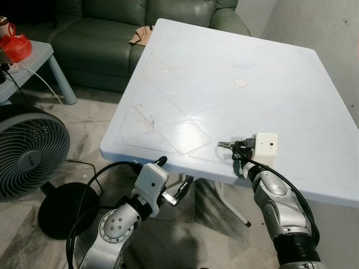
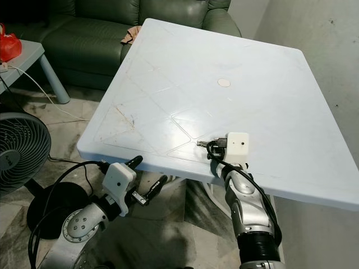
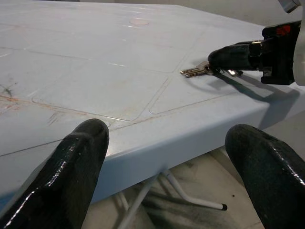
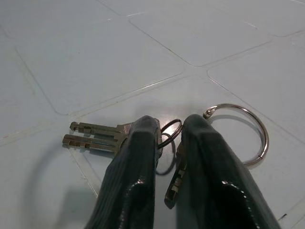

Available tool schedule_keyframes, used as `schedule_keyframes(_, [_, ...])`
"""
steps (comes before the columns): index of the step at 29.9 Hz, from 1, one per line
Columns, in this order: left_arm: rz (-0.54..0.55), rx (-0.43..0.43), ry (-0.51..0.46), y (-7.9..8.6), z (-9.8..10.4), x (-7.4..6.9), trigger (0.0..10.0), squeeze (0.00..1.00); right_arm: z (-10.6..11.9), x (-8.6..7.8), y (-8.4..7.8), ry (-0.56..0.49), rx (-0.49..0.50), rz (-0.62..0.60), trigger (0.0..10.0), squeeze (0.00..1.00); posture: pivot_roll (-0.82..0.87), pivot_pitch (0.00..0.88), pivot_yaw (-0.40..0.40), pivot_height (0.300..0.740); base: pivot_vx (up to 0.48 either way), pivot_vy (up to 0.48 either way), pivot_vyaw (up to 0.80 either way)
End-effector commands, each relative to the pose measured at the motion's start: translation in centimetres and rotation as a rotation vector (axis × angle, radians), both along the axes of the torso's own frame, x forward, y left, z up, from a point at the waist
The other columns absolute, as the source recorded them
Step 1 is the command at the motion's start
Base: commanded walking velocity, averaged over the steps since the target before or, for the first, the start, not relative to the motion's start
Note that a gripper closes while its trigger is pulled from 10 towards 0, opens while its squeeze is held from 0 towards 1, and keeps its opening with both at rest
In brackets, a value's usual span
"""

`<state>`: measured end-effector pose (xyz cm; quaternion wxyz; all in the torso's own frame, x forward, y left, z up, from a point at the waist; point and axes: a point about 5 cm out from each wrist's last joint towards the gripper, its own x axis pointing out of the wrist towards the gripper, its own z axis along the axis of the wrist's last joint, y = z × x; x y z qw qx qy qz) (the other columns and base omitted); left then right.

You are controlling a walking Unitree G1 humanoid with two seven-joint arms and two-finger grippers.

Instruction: Hang keys on a hook

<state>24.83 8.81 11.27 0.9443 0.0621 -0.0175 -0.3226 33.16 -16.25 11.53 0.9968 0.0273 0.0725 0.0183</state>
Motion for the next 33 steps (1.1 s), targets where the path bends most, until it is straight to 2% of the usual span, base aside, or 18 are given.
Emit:
schedule_keyframes(1, [-0.009,0.003,0.010,-0.3,-0.3,-0.2,10.0,0.00,-0.1,-0.1,-0.5,0.001,-0.009,-0.015,0.0,0.00,-0.03,0.189,-0.111,0.740,0.000,0.000,0.00])
schedule_keyframes(15, [-0.005,0.003,0.004,-0.2,-0.3,-0.1,10.0,0.00,0.1,-0.2,-0.4,-0.018,0.013,-0.023,0.0,0.00,-0.02,0.181,-0.109,0.740,0.000,0.000,0.00])
schedule_keyframes(20, [0.024,-0.036,0.009,-0.1,0.1,0.6,10.0,0.00,0.8,0.1,-0.6,-0.038,0.048,-0.045,0.0,0.00,-0.02,0.166,-0.107,0.740,0.000,0.000,0.00])
schedule_keyframes(27, [0.094,-0.124,0.007,0.1,1.3,2.5,10.0,0.00,2.4,0.4,-0.9,-0.088,0.110,-0.072,0.0,0.00,-0.03,0.128,-0.102,0.740,0.000,0.000,0.00])
schedule_keyframes(29, [0.142,-0.205,-0.004,0.2,2.7,4.2,10.0,0.00,3.9,0.6,-1.2,-0.138,0.146,-0.101,0.0,0.00,-0.03,0.109,-0.102,0.740,0.000,0.000,0.00])
schedule_keyframes(30, [0.142,-0.205,-0.004,0.2,2.7,4.2,10.0,0.00,3.9,0.6,-1.2,-0.138,0.146,-0.101,0.0,0.00,-0.03,0.109,-0.102,0.740,0.000,0.000,0.00])
schedule_keyframes(31, [0.159,-0.252,-0.007,0.3,3.5,5.2,10.0,0.00,4.5,0.7,-1.3,-0.153,0.166,-0.113,0.0,0.00,-0.03,0.089,-0.102,0.740,0.000,0.000,0.00])
schedule_keyframes(33, [0.166,-0.294,-0.010,0.3,4.1,6.0,10.0,0.00,4.8,0.8,-1.4,-0.166,0.179,-0.118,0.0,0.00,-0.04,0.077,-0.101,0.740,0.000,0.000,0.00])
